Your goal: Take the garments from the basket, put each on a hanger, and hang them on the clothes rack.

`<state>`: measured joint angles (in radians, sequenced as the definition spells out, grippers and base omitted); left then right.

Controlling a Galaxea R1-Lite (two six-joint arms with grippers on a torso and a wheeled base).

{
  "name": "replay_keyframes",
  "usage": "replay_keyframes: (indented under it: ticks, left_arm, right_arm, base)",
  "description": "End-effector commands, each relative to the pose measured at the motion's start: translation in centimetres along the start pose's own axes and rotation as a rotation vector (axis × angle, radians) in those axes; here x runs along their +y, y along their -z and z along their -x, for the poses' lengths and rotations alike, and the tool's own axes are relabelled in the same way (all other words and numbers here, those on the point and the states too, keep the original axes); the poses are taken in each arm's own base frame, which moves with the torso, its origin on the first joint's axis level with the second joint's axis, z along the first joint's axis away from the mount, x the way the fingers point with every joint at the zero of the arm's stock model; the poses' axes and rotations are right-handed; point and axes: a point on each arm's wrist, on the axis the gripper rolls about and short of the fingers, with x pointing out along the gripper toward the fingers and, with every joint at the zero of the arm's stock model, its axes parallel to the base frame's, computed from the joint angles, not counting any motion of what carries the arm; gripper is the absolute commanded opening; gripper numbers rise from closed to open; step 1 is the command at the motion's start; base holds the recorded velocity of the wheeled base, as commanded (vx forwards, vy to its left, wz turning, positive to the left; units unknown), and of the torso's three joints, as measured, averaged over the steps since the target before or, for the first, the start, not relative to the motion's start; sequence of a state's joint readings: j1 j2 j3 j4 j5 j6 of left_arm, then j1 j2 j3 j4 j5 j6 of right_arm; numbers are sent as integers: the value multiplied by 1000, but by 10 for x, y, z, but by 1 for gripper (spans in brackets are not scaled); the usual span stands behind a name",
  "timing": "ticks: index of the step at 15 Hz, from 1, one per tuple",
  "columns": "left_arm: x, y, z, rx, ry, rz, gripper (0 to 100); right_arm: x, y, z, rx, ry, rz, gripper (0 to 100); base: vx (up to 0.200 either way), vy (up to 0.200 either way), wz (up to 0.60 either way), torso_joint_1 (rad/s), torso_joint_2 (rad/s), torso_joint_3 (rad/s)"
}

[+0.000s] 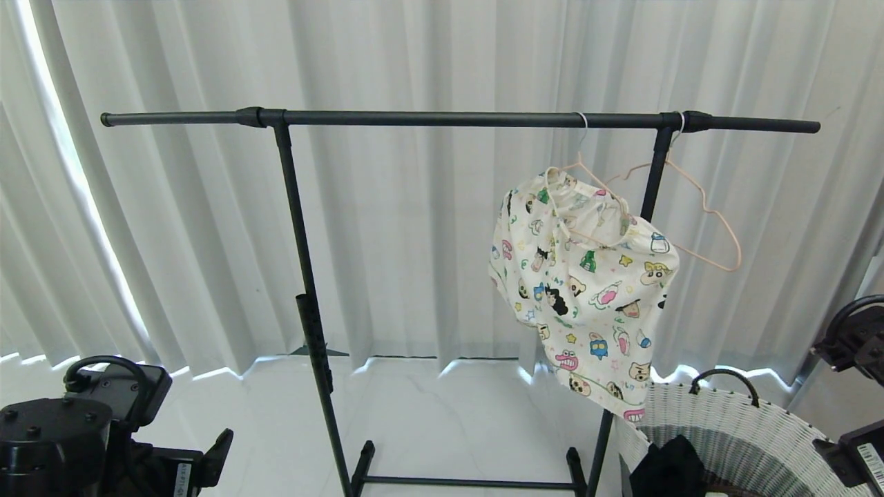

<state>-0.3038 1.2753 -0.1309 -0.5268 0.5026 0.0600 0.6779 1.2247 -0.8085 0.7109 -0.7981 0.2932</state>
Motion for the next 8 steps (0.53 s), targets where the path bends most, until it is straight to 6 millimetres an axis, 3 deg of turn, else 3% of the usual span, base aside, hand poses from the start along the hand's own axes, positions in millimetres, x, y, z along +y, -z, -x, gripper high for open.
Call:
replay_keyframes:
  ticks: [1,8]
  left_arm:
    - [0,0,0,2,-1,-1,100]
    - [0,1,0,2,-1,-1,100]
  right_arm:
    - [0,-1,0,-3,-1,-3,100]
    - [1,-2,0,-11,-4,-11,100]
  base:
    - [0,0,0,-144,388,237]
    - [0,0,0,-162,448,281]
